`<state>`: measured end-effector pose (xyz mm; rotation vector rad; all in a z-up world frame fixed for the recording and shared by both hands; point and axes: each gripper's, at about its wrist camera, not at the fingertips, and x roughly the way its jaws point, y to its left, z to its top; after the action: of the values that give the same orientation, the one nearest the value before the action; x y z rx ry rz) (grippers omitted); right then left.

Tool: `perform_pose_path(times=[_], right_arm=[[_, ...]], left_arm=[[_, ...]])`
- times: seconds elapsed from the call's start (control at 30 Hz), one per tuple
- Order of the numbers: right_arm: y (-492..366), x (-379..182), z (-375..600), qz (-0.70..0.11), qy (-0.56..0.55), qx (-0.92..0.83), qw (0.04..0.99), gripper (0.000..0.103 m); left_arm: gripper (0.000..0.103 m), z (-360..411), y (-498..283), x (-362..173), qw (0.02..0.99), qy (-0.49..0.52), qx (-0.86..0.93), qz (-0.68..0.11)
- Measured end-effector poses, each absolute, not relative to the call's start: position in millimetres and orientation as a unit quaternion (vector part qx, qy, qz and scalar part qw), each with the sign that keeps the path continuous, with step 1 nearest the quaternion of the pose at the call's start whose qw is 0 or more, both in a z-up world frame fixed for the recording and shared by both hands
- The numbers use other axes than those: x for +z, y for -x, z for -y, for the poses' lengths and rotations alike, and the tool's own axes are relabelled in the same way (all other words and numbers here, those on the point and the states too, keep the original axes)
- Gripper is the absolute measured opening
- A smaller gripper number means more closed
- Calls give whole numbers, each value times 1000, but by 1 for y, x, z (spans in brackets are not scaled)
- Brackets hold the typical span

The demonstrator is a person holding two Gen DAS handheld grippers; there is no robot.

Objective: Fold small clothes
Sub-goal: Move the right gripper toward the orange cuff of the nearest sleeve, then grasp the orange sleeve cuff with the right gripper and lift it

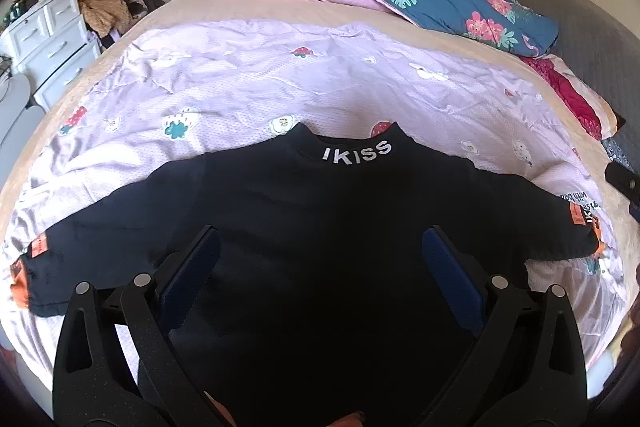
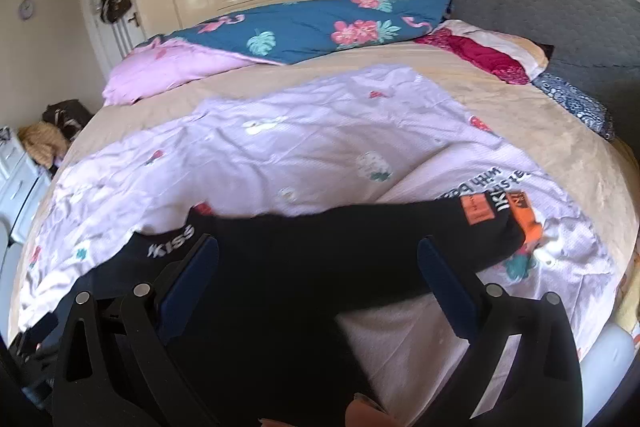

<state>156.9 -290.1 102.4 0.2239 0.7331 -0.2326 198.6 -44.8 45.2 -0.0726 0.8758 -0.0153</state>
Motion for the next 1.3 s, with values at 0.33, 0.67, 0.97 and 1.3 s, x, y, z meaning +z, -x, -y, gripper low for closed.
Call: perform_pose_path(times=[0.33, 0.67, 0.97, 1.3], right_arm=[[-172, 82, 337, -361, -133, -164, 909, 99], [-177, 49, 369, -378, -159, -178, 894, 99], [-177, 18, 412, -385, -203, -207, 876, 99], [-174, -13, 459, -397, -242, -254, 848, 99]], left_arm=[[95, 66, -218, 28, 900, 28, -14, -435], [95, 94, -230, 10, 894, 14, -34, -447], [95, 121, -238, -12, 886, 4, -54, -460], [95, 163, -251, -22, 883, -16, -77, -463]])
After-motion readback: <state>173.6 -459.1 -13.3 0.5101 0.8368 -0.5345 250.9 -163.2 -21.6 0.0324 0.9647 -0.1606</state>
